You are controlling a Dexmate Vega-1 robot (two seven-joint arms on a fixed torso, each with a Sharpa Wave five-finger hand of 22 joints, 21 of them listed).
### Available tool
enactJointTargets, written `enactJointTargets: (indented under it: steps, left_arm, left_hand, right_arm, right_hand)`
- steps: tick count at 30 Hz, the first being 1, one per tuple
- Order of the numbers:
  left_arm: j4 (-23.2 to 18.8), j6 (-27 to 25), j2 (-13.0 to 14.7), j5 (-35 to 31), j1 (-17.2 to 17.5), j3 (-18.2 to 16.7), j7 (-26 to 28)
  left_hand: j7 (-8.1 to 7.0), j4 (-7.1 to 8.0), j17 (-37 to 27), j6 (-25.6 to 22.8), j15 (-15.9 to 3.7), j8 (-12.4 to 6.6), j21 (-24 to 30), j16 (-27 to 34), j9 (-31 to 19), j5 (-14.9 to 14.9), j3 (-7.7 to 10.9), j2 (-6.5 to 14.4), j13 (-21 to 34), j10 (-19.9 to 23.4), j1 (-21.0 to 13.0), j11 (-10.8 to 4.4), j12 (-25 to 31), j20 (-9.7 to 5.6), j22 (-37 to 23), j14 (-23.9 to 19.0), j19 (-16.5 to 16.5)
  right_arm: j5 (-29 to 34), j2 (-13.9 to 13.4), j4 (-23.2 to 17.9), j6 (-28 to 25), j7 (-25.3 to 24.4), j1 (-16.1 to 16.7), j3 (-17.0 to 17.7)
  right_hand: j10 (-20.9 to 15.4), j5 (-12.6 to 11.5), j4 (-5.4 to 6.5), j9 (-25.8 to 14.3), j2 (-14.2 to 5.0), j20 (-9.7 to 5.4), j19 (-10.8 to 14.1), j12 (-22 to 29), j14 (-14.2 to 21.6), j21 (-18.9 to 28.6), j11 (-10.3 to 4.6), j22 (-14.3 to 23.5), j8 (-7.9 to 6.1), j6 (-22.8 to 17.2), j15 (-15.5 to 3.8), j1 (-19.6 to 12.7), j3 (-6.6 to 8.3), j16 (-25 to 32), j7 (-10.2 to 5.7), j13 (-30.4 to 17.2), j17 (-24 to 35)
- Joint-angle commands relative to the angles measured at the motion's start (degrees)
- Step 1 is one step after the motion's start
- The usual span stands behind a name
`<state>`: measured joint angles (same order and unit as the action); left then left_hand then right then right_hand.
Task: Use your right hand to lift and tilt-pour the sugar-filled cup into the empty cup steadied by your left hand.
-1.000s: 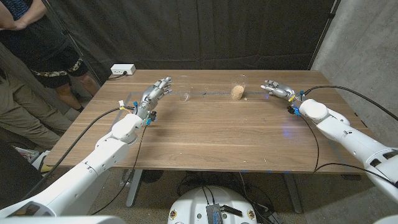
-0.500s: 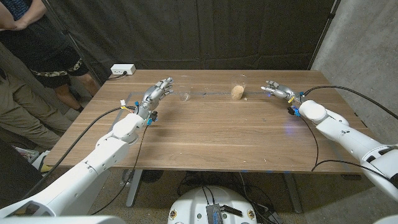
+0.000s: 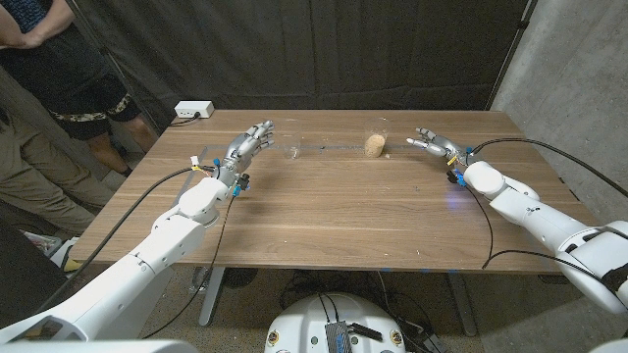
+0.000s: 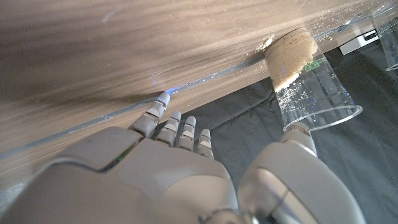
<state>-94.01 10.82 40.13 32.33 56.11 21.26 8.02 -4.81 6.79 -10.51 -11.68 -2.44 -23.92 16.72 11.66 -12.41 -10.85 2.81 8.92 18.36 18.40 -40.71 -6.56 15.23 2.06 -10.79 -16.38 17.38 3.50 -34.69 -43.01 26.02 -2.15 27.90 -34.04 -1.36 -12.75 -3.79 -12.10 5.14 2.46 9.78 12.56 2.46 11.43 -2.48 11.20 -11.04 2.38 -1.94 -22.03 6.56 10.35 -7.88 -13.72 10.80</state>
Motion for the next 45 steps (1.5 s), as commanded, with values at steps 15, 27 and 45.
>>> enactJointTargets:
  steps: [15, 27, 45]
  left_arm:
    - [-1.07, 0.38, 0.70, -0.04, 1.19, -0.41, 0.42]
    - [-0.90, 0.46, 1.09, 0.22, 1.16, -0.51, -0.13]
    - [-0.88, 0.31, 1.60, 0.84, 1.43, -0.86, -0.49]
  left_hand:
    - [0.06, 0.16, -0.23, -0.69, -5.18, 0.44, -0.31, -0.24, -0.11, -0.07, 0.38, -0.19, -0.03, 0.56, 0.43, 0.01, -0.18, -0.20, -0.21, -0.47, 0.60]
    - [0.16, 0.16, -0.23, -0.80, -5.17, 0.65, -0.44, -0.23, -0.14, -0.08, 0.52, -0.23, -0.03, 0.59, 0.64, -0.12, -0.26, -0.18, -0.22, -0.54, 0.62]
    - [0.13, 0.10, -0.23, -0.97, -5.16, 0.89, -0.61, -0.25, -0.19, -0.08, 0.74, -0.28, -0.04, 0.63, 0.83, 0.20, -0.37, -0.15, -0.22, -0.59, 0.65]
  right_arm:
    - [-1.02, 3.76, 2.40, 2.99, -3.14, 0.44, -0.39]
    - [-0.20, 5.65, 5.66, 5.63, -3.89, -1.72, -1.33]
    - [-0.18, 8.59, 11.68, 8.26, -3.80, -4.96, -2.69]
  right_hand:
    - [-0.31, -0.73, -0.45, -0.29, -0.32, -0.17, 0.02, 0.55, 0.35, 0.21, -0.29, 0.01, -0.48, -0.17, -3.36, -0.28, 0.40, 0.29, 0.20, -0.08, 0.04]
    - [-0.64, -0.83, -0.64, -0.28, -0.38, -0.17, 0.00, 0.78, 0.57, 0.26, -0.12, 0.00, -0.77, -0.59, -3.50, -0.53, 0.48, 0.43, 0.09, -0.07, 0.01]
    - [-1.02, -0.92, -0.90, -0.25, -0.60, -0.16, 0.06, 1.04, 0.93, 0.36, 0.13, -0.01, -1.12, -1.22, -3.40, -0.89, 0.63, 0.57, 0.03, -0.01, -0.02]
